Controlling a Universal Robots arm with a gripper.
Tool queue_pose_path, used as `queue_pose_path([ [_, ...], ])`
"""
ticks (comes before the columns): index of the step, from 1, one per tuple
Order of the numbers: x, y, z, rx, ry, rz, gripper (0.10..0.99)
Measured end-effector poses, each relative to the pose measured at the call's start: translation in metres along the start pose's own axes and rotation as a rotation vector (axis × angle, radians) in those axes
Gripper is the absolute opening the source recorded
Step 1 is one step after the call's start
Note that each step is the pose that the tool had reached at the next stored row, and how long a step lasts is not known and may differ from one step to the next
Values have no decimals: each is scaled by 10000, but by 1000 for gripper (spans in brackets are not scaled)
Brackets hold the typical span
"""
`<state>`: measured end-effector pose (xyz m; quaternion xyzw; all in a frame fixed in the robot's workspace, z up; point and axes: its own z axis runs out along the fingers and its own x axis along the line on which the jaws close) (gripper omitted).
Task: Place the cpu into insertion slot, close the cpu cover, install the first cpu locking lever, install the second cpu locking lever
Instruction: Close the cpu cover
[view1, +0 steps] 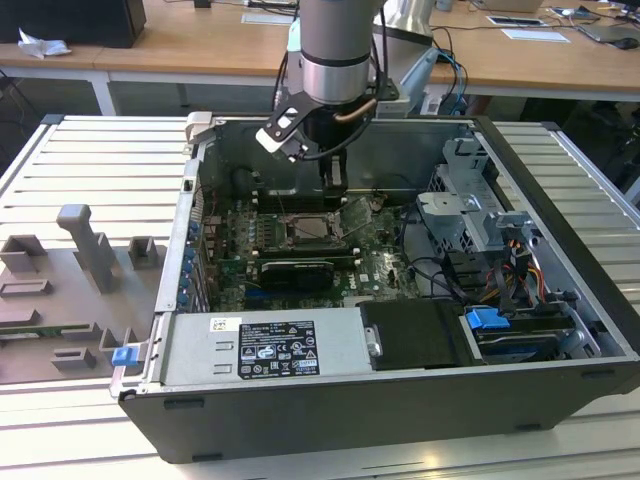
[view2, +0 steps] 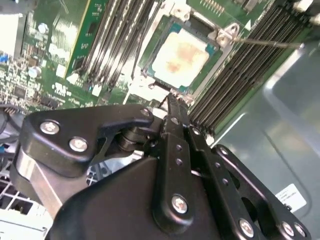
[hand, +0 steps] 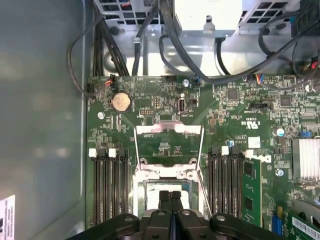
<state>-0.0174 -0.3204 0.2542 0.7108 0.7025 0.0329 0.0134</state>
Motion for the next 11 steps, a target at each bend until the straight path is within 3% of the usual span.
queue_pose_path([
  [2,0,41,-12,24,-3,-3,106],
  [5,3,52,-95,39,-3,1,106],
  [7,3,61,-95,38,-1,-2,106],
  [11,4,165,-90,45,-3,-1,106],
])
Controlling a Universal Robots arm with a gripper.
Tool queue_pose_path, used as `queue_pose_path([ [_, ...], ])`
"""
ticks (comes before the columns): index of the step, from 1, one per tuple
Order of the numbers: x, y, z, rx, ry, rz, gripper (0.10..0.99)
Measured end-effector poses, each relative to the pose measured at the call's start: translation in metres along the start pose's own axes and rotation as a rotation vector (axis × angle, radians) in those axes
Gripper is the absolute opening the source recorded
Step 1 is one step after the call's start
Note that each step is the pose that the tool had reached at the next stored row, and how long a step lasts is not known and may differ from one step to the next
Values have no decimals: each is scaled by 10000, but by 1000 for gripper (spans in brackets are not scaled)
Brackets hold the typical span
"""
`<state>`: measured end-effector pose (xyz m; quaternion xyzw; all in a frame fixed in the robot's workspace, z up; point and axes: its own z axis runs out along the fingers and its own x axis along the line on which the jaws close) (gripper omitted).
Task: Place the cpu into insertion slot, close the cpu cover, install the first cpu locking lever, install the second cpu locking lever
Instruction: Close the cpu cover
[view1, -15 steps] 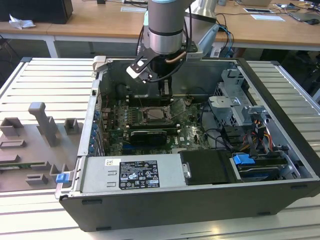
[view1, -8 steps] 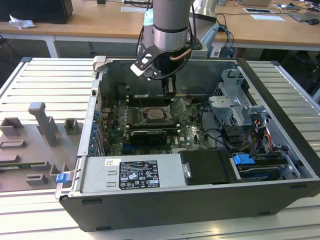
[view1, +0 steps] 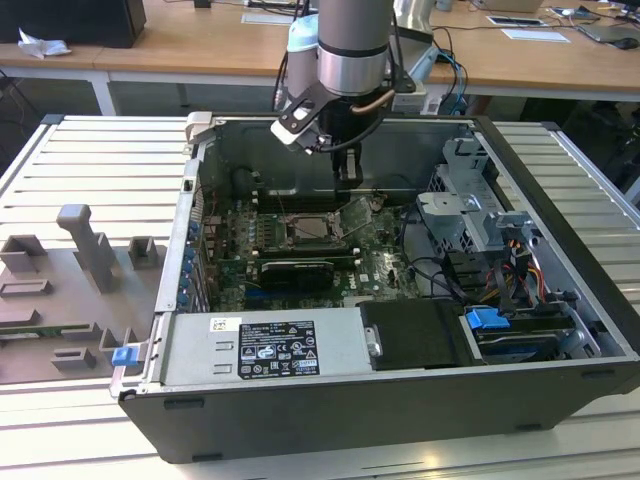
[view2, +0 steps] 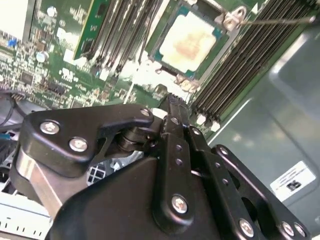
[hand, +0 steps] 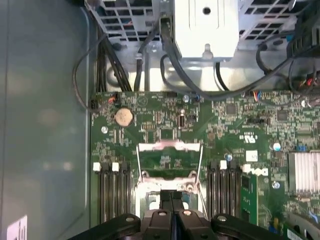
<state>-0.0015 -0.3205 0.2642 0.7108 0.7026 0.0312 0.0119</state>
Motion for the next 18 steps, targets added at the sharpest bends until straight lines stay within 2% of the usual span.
queue_pose_path([
  [2,1,12,-18,4,-7,0,106],
  [6,3,244,-4,70,-9,2,106],
  [7,4,328,6,105,-6,-70,106],
  [8,4,357,18,113,3,-189,106],
  [18,5,474,45,132,9,-328,106],
])
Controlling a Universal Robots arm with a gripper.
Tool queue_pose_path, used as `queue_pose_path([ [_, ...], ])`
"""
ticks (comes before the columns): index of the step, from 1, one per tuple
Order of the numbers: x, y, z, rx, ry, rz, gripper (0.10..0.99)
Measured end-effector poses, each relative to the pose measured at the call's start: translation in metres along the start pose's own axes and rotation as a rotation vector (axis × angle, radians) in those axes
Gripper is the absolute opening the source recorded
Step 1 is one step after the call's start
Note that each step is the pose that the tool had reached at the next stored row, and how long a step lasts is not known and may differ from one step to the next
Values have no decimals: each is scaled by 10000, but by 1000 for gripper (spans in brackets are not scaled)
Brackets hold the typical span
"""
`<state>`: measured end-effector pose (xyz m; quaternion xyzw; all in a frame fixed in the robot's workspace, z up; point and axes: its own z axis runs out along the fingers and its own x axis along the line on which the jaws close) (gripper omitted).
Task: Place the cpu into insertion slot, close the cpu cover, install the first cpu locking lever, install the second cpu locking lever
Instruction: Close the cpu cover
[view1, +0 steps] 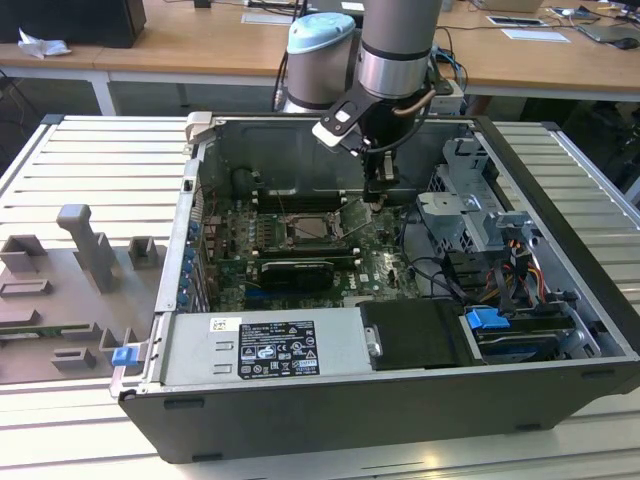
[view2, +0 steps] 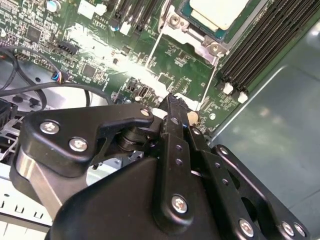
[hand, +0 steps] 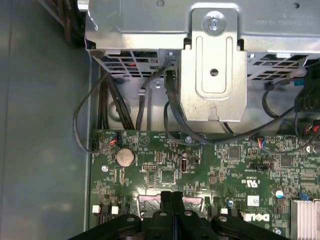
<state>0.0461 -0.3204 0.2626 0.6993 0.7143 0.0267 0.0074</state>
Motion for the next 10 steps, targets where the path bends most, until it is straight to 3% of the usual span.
queue_pose_path([
  [5,-2,82,4,37,0,1,106],
  [7,-3,157,9,83,-9,3,106],
  [10,-5,193,47,145,-8,-5,106],
])
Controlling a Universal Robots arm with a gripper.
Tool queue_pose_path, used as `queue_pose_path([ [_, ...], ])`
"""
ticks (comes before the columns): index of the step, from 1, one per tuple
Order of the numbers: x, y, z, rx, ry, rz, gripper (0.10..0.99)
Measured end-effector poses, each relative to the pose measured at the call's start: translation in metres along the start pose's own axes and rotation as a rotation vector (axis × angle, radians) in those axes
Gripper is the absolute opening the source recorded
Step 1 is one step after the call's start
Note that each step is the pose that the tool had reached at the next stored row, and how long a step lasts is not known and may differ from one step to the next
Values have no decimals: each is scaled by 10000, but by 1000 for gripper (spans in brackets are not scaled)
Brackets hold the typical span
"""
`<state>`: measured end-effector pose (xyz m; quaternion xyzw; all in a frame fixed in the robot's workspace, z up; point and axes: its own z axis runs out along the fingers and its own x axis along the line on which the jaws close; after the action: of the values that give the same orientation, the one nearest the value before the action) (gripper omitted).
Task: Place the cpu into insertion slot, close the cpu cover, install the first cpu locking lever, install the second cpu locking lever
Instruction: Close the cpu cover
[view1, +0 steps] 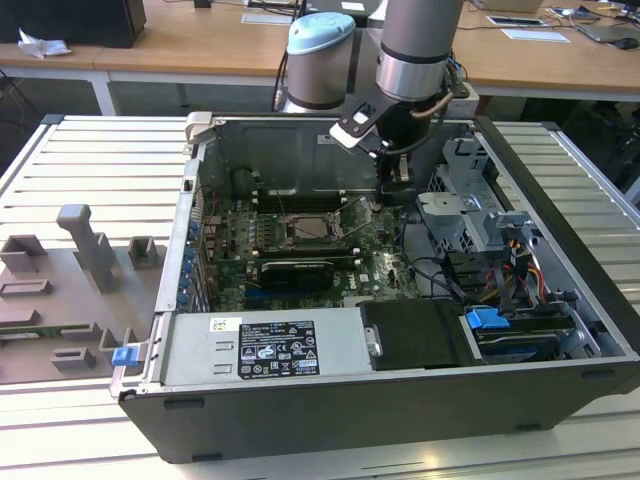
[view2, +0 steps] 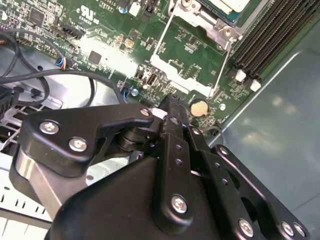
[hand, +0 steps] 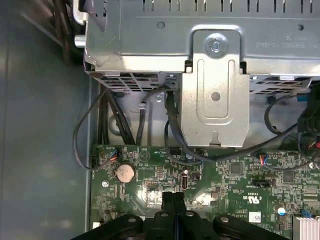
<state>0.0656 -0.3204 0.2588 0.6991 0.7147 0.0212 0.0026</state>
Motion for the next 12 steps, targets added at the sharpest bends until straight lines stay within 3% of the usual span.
queue_pose_path([
  [5,-5,39,147,160,4,0,106],
  [12,-3,-24,140,209,3,1,106],
])
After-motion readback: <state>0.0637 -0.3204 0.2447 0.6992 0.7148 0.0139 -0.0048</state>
